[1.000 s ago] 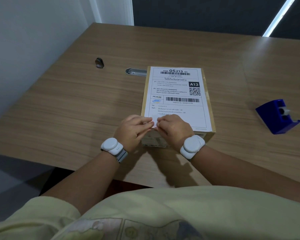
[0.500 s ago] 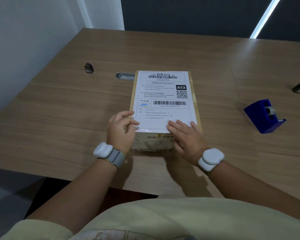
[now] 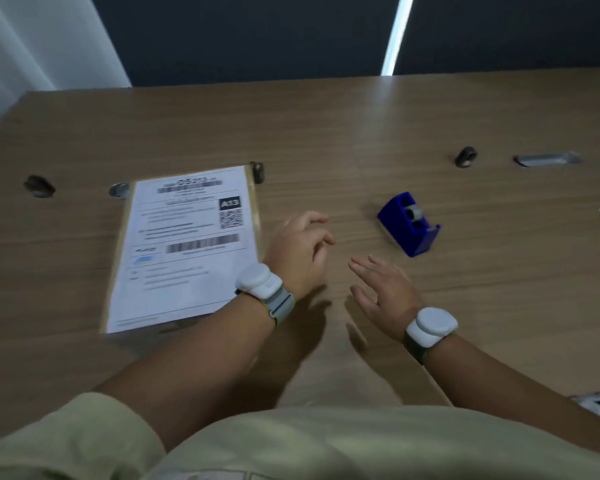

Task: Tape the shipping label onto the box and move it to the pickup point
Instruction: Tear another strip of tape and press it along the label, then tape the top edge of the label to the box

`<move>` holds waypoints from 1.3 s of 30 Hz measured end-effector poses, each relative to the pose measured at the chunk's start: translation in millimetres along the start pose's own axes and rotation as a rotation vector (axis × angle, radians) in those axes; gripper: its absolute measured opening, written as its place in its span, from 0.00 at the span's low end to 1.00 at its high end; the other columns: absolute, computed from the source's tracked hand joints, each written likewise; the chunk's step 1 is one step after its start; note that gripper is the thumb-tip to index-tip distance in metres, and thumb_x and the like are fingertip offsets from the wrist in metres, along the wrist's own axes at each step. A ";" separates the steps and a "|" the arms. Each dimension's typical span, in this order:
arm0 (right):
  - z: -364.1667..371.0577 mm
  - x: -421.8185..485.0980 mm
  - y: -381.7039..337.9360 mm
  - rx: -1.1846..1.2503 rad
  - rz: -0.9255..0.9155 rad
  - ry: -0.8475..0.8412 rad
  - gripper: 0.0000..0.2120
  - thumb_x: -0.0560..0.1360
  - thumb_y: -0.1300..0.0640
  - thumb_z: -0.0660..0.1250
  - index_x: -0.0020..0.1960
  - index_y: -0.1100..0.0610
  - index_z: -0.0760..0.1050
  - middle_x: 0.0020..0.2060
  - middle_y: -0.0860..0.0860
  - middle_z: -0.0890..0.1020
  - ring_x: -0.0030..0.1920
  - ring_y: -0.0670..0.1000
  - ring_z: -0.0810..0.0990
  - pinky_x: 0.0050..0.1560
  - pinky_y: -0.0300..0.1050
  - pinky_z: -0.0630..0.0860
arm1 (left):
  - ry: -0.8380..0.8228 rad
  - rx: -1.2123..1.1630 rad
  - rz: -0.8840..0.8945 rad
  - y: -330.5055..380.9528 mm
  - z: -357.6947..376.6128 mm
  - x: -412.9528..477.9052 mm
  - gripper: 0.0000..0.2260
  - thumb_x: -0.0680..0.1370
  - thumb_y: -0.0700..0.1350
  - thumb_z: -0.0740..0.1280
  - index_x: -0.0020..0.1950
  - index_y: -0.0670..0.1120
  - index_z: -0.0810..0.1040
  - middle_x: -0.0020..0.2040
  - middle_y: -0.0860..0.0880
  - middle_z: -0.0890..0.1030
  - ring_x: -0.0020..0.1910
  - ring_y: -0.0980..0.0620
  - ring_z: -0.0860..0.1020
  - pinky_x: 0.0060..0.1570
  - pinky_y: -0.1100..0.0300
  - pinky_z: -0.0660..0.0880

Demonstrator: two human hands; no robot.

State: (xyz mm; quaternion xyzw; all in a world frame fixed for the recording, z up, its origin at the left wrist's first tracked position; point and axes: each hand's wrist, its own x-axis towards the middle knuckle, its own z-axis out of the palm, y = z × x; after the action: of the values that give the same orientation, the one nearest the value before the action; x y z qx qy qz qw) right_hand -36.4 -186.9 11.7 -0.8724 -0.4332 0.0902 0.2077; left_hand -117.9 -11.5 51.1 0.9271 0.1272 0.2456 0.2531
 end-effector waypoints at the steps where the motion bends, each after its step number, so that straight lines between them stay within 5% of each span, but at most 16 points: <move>1: -8.3 -0.3 15.3 0.014 0.021 -0.003 0.22 0.78 0.54 0.63 0.71 0.54 0.69 0.71 0.49 0.71 0.74 0.52 0.63 0.74 0.53 0.56 | 0.000 0.002 0.004 8.3 16.0 10.5 0.09 0.71 0.37 0.63 0.42 0.45 0.83 0.57 0.47 0.80 0.57 0.44 0.76 0.57 0.54 0.69; 5: -41.0 6.1 82.8 0.049 0.137 -0.028 0.21 0.77 0.59 0.63 0.69 0.59 0.70 0.69 0.55 0.73 0.71 0.55 0.68 0.69 0.38 0.56 | -0.142 0.031 -0.047 43.0 77.3 48.6 0.11 0.73 0.42 0.64 0.52 0.45 0.82 0.64 0.48 0.75 0.63 0.44 0.72 0.60 0.50 0.70; 9: -67.8 22.9 130.2 0.144 0.331 -0.030 0.20 0.77 0.57 0.63 0.69 0.56 0.71 0.66 0.54 0.76 0.68 0.54 0.72 0.65 0.39 0.64 | -0.382 0.138 -0.111 56.0 129.5 77.3 0.30 0.72 0.54 0.70 0.72 0.51 0.66 0.75 0.50 0.62 0.72 0.44 0.63 0.67 0.52 0.64; 15: -81.5 71.0 191.7 0.470 0.640 -0.029 0.19 0.75 0.49 0.64 0.65 0.51 0.75 0.62 0.52 0.79 0.62 0.53 0.77 0.57 0.38 0.71 | -0.536 0.154 -0.271 54.0 190.5 112.4 0.50 0.66 0.62 0.74 0.78 0.52 0.48 0.79 0.45 0.48 0.77 0.39 0.47 0.74 0.46 0.50; 19: -86.9 103.1 213.8 0.668 0.728 -0.127 0.16 0.76 0.51 0.63 0.61 0.55 0.77 0.54 0.54 0.82 0.50 0.52 0.80 0.30 0.26 0.69 | -0.496 0.161 -0.336 58.4 207.6 127.4 0.55 0.64 0.61 0.76 0.79 0.51 0.44 0.79 0.46 0.45 0.77 0.40 0.46 0.74 0.48 0.49; 22: -83.6 119.1 222.7 0.743 0.766 -0.278 0.12 0.69 0.43 0.65 0.44 0.49 0.82 0.54 0.53 0.83 0.46 0.52 0.78 0.43 0.42 0.71 | -0.480 0.198 -0.337 63.3 214.6 135.0 0.56 0.64 0.61 0.76 0.78 0.49 0.42 0.79 0.47 0.44 0.78 0.42 0.46 0.74 0.50 0.49; 25: -66.9 130.4 236.2 0.783 0.759 -0.375 0.15 0.66 0.39 0.66 0.37 0.50 0.82 0.53 0.53 0.84 0.46 0.53 0.79 0.46 0.47 0.71 | -0.495 0.255 -0.338 63.9 220.8 140.7 0.57 0.64 0.63 0.75 0.78 0.47 0.41 0.79 0.48 0.44 0.78 0.44 0.47 0.74 0.48 0.50; 30: -63.3 139.3 234.5 0.823 0.777 -0.361 0.14 0.64 0.47 0.73 0.44 0.56 0.82 0.50 0.56 0.85 0.53 0.58 0.82 0.55 0.53 0.77 | -0.526 0.327 -0.333 61.7 225.3 143.7 0.53 0.66 0.65 0.71 0.78 0.47 0.44 0.79 0.51 0.44 0.78 0.49 0.49 0.75 0.42 0.48; 35: -71.1 136.1 234.1 0.756 0.722 -0.357 0.15 0.71 0.46 0.69 0.45 0.58 0.82 0.57 0.61 0.81 0.61 0.63 0.77 0.54 0.51 0.74 | -0.534 0.367 -0.311 60.2 227.8 144.1 0.53 0.66 0.66 0.70 0.78 0.45 0.44 0.79 0.51 0.44 0.78 0.50 0.46 0.74 0.42 0.46; 39: -84.0 122.2 230.6 0.708 0.678 -0.334 0.20 0.70 0.44 0.69 0.48 0.62 0.82 0.57 0.62 0.81 0.61 0.64 0.76 0.62 0.58 0.73 | -0.529 0.388 -0.283 56.5 229.5 144.0 0.53 0.66 0.67 0.70 0.78 0.44 0.45 0.80 0.50 0.45 0.78 0.50 0.45 0.74 0.41 0.46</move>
State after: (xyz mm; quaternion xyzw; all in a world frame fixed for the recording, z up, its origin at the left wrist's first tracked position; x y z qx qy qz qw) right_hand 232.0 -238.0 -11.8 -0.8138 -0.0962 0.4315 0.3772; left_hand 129.6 -100.5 -34.9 0.9626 0.2285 -0.0690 0.1280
